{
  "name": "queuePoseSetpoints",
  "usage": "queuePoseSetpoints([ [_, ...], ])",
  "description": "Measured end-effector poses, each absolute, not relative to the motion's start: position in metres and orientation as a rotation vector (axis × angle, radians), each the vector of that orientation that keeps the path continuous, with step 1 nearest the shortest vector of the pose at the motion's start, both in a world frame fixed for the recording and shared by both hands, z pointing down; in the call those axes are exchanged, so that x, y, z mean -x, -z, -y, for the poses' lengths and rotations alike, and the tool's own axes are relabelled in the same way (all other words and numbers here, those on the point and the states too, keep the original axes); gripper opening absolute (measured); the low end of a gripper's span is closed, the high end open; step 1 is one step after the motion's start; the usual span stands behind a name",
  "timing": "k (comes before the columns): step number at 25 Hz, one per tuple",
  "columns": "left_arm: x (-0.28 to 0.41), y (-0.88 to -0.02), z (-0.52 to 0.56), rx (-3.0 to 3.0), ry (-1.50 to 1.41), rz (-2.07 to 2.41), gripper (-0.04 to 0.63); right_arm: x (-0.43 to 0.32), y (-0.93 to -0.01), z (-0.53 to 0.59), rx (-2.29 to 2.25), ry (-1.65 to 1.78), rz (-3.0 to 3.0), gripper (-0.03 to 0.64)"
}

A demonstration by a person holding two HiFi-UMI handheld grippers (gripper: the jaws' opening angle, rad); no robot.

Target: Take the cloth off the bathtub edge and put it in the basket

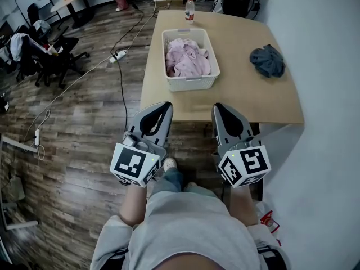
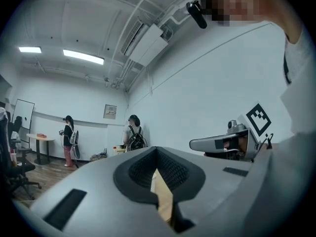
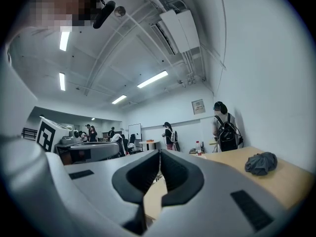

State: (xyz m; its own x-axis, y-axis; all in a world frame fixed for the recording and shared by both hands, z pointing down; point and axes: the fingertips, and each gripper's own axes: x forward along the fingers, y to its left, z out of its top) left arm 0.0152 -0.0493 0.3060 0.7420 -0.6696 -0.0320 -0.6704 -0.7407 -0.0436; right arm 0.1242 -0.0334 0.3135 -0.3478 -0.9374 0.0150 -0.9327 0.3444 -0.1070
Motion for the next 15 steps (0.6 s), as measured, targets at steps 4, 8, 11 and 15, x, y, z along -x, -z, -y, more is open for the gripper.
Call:
queuePoseSetpoints([
  [4,-0.017,-0.306,0.041,2.878,-0.025,-1.116,-0.003,-0.125,-0.314,0.025,1.752,0.145,-2.54,0.009],
  [8,-0.022,-0.305,0.036,2.876,-0.027,-1.11,-0.003,-0.128,-0.312,0.019,1.748,0.136,-2.539,0.009],
  [11,-0.026,-0.305,0.033,2.875,-0.025,-1.103,-0.003,-0.13,-0.312,0.016,1.743,0.137,-2.542,0.009],
  [15,-0.031,-0.308,0.03,2.879,-0.018,-1.099,-0.003,-0.133,-0.314,0.013,1.74,0.142,-2.542,0.009],
])
